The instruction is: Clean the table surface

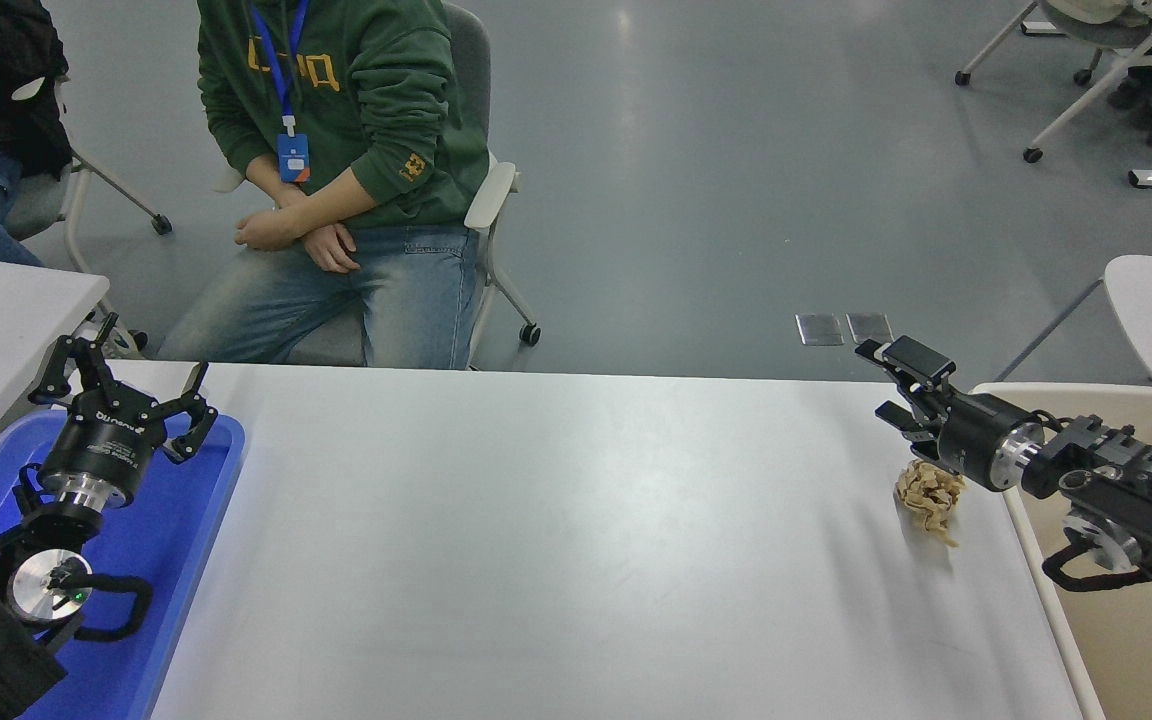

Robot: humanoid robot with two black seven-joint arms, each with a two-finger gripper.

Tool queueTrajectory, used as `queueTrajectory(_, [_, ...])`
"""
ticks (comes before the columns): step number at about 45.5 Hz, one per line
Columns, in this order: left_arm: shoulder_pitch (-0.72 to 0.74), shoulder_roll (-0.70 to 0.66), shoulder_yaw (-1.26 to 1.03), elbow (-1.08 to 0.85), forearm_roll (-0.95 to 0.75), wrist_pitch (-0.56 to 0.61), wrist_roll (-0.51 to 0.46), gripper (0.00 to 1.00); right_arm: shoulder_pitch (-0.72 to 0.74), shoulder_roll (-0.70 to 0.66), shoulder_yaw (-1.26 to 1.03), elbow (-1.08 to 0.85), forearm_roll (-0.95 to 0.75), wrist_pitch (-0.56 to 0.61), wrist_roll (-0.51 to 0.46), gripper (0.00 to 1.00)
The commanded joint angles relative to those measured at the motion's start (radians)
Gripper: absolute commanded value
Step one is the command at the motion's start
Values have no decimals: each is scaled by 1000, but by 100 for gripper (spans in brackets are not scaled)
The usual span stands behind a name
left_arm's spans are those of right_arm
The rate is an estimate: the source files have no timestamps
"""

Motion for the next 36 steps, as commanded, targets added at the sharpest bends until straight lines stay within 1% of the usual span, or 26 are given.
queueTrajectory(1, [1, 0, 0, 0, 0, 0, 0, 100, 87, -31, -124, 10, -237, -11, -31, 100])
queueTrajectory(8, [0, 0, 0, 0, 0, 0, 0, 100, 183, -29, -252, 7, -300, -11, -50, 100])
queueTrajectory(18, [1, 0, 0, 0, 0, 0, 0, 100, 312, -8, -468, -2, -334, -11, -69, 100])
queueTrajectory(30, [0, 0, 0, 0, 0, -1, 0, 100, 342, 60, -634, -42, -357, -12, -69, 100])
queueTrajectory(36, [0, 0, 0, 0, 0, -1, 0, 100, 337, 118, -703, -111, -371, -6, -72, 100])
